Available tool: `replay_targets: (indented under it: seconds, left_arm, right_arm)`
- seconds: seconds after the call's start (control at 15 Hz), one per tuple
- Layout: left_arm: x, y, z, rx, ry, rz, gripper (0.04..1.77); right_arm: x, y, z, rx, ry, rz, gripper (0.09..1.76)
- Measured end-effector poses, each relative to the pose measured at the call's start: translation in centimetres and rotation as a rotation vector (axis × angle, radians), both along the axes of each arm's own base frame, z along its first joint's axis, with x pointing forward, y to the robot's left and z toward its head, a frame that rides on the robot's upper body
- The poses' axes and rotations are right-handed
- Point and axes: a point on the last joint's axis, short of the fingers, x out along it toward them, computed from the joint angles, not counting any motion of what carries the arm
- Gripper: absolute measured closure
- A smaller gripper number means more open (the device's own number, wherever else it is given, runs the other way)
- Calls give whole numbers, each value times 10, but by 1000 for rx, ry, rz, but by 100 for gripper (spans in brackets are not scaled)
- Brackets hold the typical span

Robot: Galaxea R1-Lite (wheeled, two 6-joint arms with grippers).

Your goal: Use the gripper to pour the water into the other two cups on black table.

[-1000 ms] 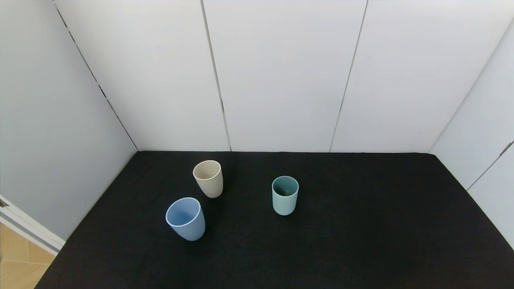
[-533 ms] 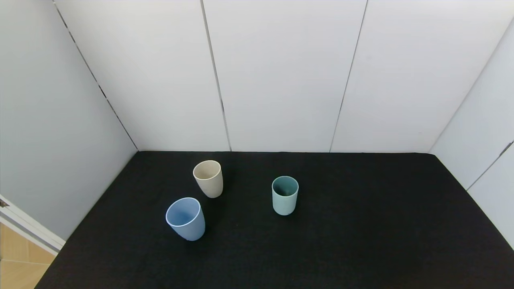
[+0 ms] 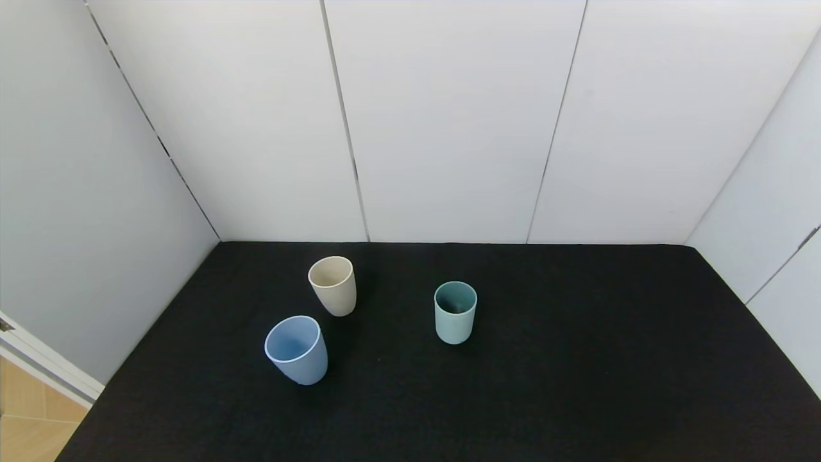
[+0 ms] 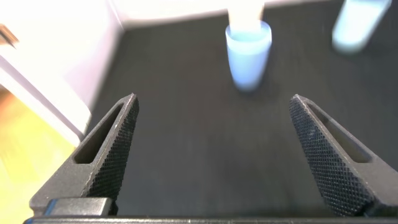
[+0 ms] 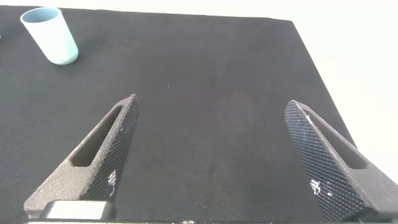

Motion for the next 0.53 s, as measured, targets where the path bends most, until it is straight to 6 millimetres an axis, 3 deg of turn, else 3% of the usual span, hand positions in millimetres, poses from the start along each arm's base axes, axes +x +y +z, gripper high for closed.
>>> replay_targets:
  seconds: [0.53]
  left_arm:
    - [1, 0, -3, -67, 12, 8, 9]
  right_arm:
    - [0, 0, 0, 0, 0, 0, 14]
